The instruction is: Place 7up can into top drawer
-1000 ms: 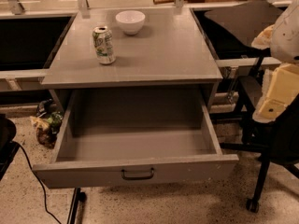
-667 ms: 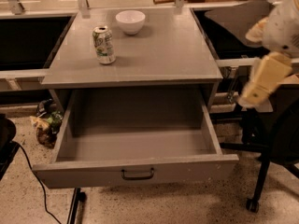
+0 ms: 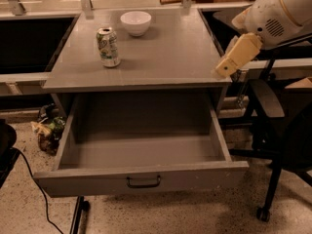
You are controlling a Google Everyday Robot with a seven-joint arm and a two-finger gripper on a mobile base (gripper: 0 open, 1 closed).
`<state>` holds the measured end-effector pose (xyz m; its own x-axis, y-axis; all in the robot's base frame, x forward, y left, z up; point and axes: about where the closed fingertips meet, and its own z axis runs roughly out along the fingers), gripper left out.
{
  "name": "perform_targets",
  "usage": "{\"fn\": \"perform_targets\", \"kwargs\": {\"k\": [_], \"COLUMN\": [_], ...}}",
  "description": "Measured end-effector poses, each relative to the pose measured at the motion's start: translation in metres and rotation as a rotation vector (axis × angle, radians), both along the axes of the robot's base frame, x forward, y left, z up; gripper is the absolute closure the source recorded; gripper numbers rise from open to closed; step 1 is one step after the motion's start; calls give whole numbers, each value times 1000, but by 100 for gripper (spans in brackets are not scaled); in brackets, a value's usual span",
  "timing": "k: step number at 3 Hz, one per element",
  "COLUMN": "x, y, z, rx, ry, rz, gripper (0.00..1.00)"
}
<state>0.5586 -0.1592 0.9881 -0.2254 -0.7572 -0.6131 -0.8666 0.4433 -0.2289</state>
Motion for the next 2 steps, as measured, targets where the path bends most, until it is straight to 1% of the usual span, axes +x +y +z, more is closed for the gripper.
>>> {"fn": "perform_targets", "kwargs": {"k": [1,2], "x": [0,23], "y": [0,13], "z": [0,-7], "rx": [0,34], "ry": [0,-22], "rz": [0,15], "gripper": [0,0]}}
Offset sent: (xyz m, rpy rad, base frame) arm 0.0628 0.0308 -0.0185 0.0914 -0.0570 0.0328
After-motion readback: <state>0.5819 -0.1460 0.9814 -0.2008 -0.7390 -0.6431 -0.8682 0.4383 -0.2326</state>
